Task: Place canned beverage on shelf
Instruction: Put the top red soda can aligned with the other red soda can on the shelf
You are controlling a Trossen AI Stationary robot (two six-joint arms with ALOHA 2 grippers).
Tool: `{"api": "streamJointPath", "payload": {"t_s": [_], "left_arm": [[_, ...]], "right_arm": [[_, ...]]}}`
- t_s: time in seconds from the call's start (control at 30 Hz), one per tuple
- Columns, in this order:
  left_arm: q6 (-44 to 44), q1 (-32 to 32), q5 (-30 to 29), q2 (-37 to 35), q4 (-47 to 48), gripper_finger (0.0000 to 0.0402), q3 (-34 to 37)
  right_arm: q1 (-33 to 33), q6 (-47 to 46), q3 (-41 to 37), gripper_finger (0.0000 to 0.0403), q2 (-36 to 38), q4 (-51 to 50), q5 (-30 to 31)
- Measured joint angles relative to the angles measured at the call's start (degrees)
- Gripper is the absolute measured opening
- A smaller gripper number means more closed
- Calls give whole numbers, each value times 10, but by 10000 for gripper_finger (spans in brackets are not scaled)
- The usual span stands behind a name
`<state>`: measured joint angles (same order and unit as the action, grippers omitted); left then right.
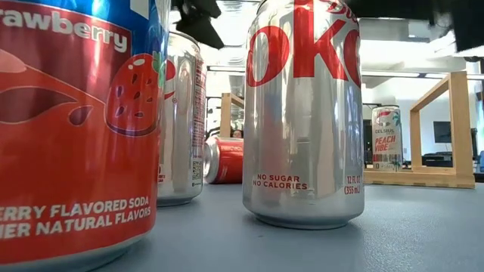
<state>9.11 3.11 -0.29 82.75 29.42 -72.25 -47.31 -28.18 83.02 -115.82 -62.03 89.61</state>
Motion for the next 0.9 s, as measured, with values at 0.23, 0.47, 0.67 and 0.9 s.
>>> {"api": "streamJointPath", "payload": {"t_s": [0.23,0.47,0.67,0.9], "left_arm": [[26,-36,41,-8,14,332,3],[42,-50,16,95,3,332,-9],[78,-51,10,163,15,332,-45],[51,-33,-97,228,78,332,-138]], "right_arm": [[35,-454,0,125,41,-165,-289],[29,-592,-26,49,40,-233,-564],[-36,-730,-56,33,40,-216,-570],[-76,-856,-84,44,40,-189,-561]]}}
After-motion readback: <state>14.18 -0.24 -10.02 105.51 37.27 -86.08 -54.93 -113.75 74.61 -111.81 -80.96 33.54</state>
